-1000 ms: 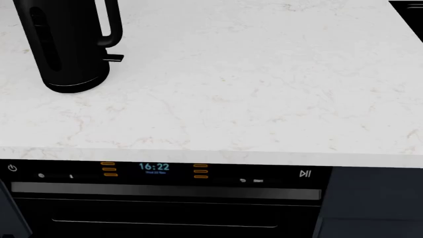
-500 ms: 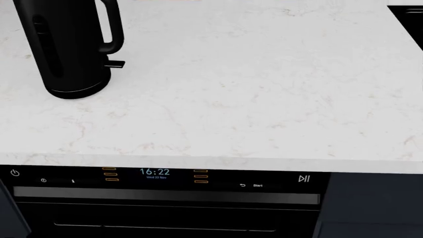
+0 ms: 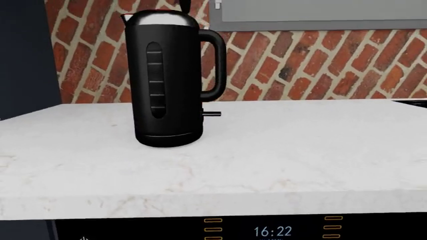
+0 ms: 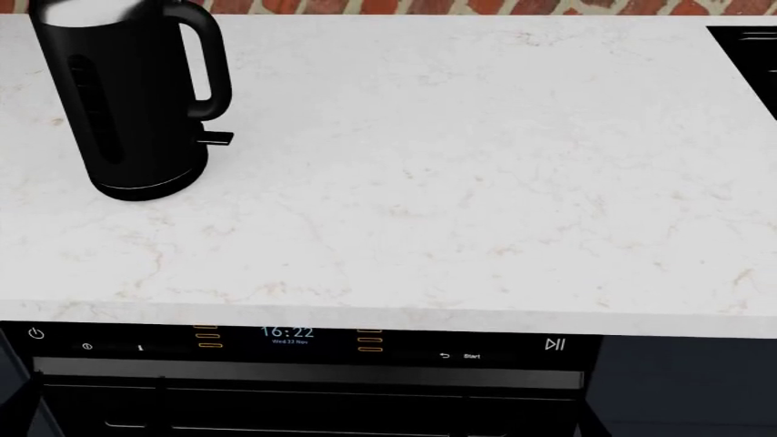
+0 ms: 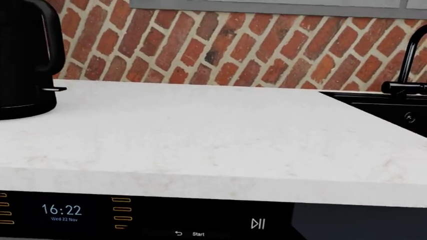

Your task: Close the lid of the electric kettle.

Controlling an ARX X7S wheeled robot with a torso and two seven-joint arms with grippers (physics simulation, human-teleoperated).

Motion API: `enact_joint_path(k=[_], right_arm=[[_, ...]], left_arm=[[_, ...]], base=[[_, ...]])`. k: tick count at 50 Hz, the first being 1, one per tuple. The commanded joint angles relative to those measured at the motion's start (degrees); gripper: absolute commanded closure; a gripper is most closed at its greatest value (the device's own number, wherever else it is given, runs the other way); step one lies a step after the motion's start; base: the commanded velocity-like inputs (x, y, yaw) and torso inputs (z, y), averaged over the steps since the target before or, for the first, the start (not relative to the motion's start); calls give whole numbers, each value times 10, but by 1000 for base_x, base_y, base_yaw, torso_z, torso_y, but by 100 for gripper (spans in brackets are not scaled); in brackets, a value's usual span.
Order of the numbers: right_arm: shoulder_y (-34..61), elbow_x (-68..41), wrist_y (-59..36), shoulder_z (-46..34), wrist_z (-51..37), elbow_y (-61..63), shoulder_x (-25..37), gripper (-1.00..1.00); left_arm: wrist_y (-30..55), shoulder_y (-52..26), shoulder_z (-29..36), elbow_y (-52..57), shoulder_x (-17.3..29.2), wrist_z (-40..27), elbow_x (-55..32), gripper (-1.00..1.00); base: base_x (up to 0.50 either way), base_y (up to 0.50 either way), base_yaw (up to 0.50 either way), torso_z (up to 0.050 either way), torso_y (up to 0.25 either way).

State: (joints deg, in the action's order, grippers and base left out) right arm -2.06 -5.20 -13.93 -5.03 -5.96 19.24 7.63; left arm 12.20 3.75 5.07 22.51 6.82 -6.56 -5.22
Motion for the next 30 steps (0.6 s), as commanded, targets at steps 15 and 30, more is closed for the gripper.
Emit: enact_joint_path(k=[15,30], right_arm=[[43,1,-196,-7,-8,209,59,-100],[129,-43,-370,49,-3,340,83,-100]], left_arm=[[223,-40,11,248,43,-13,-33,-100],[462,-178,-2,375,99,-54,-129,-100]], base=[[0,0,0,49,60],[0,0,0,17,17]])
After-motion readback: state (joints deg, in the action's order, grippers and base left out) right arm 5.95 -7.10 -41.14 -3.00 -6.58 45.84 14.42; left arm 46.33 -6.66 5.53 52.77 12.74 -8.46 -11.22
